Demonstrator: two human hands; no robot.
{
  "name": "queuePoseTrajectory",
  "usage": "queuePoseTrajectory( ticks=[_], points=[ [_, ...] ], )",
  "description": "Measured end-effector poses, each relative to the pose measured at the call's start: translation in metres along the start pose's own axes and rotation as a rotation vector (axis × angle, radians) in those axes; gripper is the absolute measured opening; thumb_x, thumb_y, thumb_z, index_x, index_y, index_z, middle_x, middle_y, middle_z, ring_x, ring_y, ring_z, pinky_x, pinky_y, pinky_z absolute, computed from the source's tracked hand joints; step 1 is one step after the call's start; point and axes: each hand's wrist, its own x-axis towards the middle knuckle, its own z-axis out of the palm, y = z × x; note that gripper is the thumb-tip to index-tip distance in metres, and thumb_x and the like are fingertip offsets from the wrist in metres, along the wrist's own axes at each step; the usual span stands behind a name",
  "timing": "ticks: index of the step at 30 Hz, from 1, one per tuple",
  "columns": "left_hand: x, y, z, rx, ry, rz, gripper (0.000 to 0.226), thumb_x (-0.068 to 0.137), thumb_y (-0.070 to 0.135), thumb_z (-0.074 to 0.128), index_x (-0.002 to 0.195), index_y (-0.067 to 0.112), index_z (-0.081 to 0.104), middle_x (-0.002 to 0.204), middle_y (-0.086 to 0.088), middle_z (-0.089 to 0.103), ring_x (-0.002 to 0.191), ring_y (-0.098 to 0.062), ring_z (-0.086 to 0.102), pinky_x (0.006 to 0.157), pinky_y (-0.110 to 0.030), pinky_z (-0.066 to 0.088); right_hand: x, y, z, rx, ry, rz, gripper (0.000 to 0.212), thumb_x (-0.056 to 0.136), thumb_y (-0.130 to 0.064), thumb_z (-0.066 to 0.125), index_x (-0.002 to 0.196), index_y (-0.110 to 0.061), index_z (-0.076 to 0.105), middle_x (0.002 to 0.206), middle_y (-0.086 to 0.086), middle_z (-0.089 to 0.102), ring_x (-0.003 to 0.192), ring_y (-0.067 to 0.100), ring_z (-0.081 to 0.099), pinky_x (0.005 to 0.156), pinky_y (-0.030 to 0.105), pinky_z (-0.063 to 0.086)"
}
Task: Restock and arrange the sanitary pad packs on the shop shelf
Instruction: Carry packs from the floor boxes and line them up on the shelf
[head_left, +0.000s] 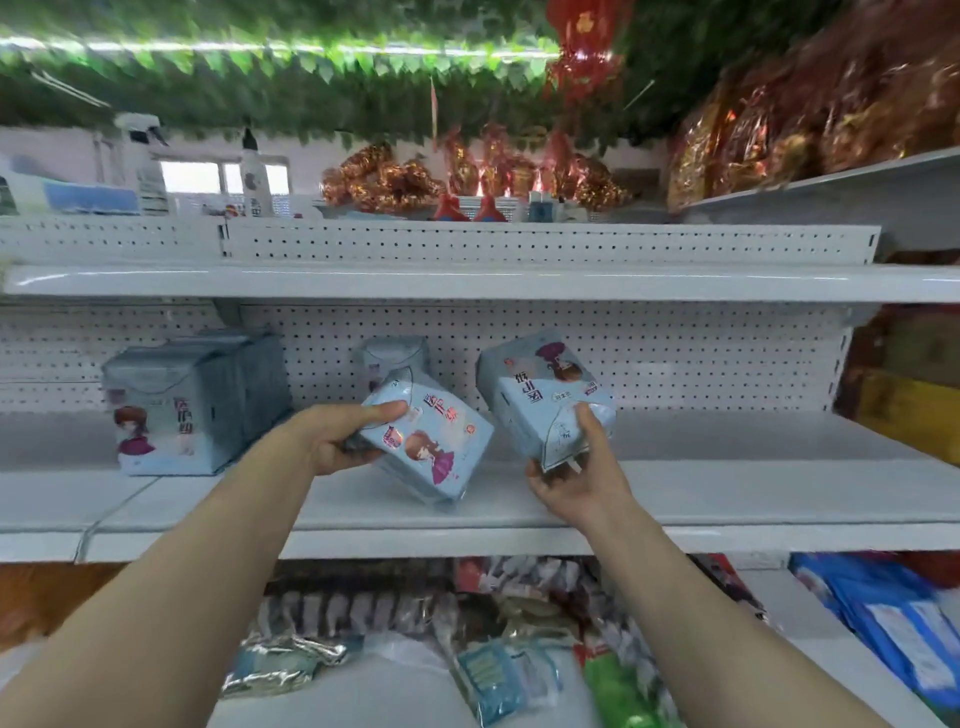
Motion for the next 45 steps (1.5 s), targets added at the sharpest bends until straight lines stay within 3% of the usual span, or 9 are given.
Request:
queuePoseTrajectory(
  ticks=[2,8,11,17,22,30,34,40,45],
  points=[
    [0.012,0.005,-0.016,0.042,-0.045,-0.013,0.029,0.08,0.015,0.081,0.103,0.005,0.068,0.071,-0.007,0.074,0.072,-0.018,0.071,0.066,-0.034,0.063,0.0,0.014,0.008,-0.031,0.024,-0.025,0.055,0.073,-0.039,0.087,0.117,-0.013,0.065,0.121,0.012,0.065,0.109,0.031,0.063,0.075,0.039,0.056],
    [0.048,0.026,-0.056,0.202,-0.193,0.08,0.026,0.076,0.012,0.081,0.096,0.005,0.066,0.065,-0.003,0.074,0.05,-0.01,0.069,0.043,-0.023,0.054,0.001,0.041,0.028,-0.169,0.095,-0.168,0.054,0.075,-0.04,0.085,0.117,-0.012,0.065,0.113,0.012,0.068,0.103,0.028,0.064,0.08,0.04,0.057],
    [0.063,0.035,-0.068,0.268,-0.289,0.083,0.055,0.052,0.015,0.089,0.101,0.004,0.068,0.075,-0.006,0.076,0.061,-0.015,0.073,0.049,-0.025,0.058,0.003,0.043,0.033,-0.238,0.135,-0.215,0.05,0.075,-0.038,0.086,0.113,-0.012,0.065,0.107,0.012,0.07,0.096,0.026,0.064,0.08,0.039,0.055],
    [0.088,0.043,-0.078,0.357,-0.312,0.17,0.033,0.073,0.012,0.085,0.101,0.007,0.068,0.086,-0.007,0.078,0.083,-0.021,0.073,0.067,-0.032,0.06,0.028,0.026,0.044,-0.479,0.145,-0.251,0.041,0.081,-0.037,0.081,0.11,-0.011,0.067,0.096,0.009,0.07,0.088,0.022,0.062,0.079,0.034,0.05],
    [0.116,0.044,-0.084,0.414,-0.338,0.212,0.048,0.074,0.017,0.086,0.117,0.009,0.067,0.103,-0.007,0.077,0.103,-0.024,0.072,0.085,-0.035,0.059,0.057,-0.01,0.07,-0.891,0.208,-0.425,0.041,0.074,-0.031,0.088,0.106,-0.011,0.071,0.095,0.004,0.073,0.088,0.02,0.065,0.066,0.03,0.05],
    [0.155,0.058,-0.075,0.601,-0.316,0.253,0.081,0.044,0.044,0.095,0.117,0.021,0.067,0.105,0.002,0.077,0.105,-0.019,0.069,0.092,-0.033,0.052,0.117,-0.059,0.122,-1.658,-0.148,-0.568,0.019,0.076,-0.021,0.087,0.093,-0.019,0.08,0.083,-0.002,0.079,0.072,0.011,0.074,0.061,0.02,0.057],
    [0.174,0.063,-0.062,0.736,-0.212,0.282,0.065,0.065,0.031,0.091,0.122,0.019,0.061,0.112,0.004,0.07,0.106,-0.018,0.064,0.089,-0.031,0.05,0.152,-0.066,0.134,-1.903,-0.265,-0.522,0.03,0.076,-0.032,0.087,0.103,-0.024,0.077,0.09,-0.007,0.079,0.08,0.009,0.075,0.072,0.025,0.061],
    [0.193,0.071,-0.053,0.855,-0.118,0.31,0.06,0.072,0.026,0.088,0.126,0.018,0.062,0.102,0.003,0.065,0.094,-0.014,0.058,0.091,-0.029,0.041,0.196,-0.065,0.148,-2.008,-0.381,-0.535,0.044,0.076,-0.035,0.087,0.117,-0.026,0.074,0.094,-0.013,0.077,0.079,0.0,0.073,0.062,0.012,0.053],
    [0.205,0.077,-0.054,0.973,-0.104,0.336,0.061,0.069,0.033,0.09,0.123,0.018,0.067,0.106,0.002,0.073,0.099,-0.016,0.066,0.094,-0.034,0.051,0.23,-0.063,0.154,-1.992,-0.42,-0.491,0.057,0.069,-0.036,0.091,0.121,-0.027,0.069,0.111,-0.008,0.074,0.095,0.012,0.073,0.078,0.028,0.061]
  ],
)
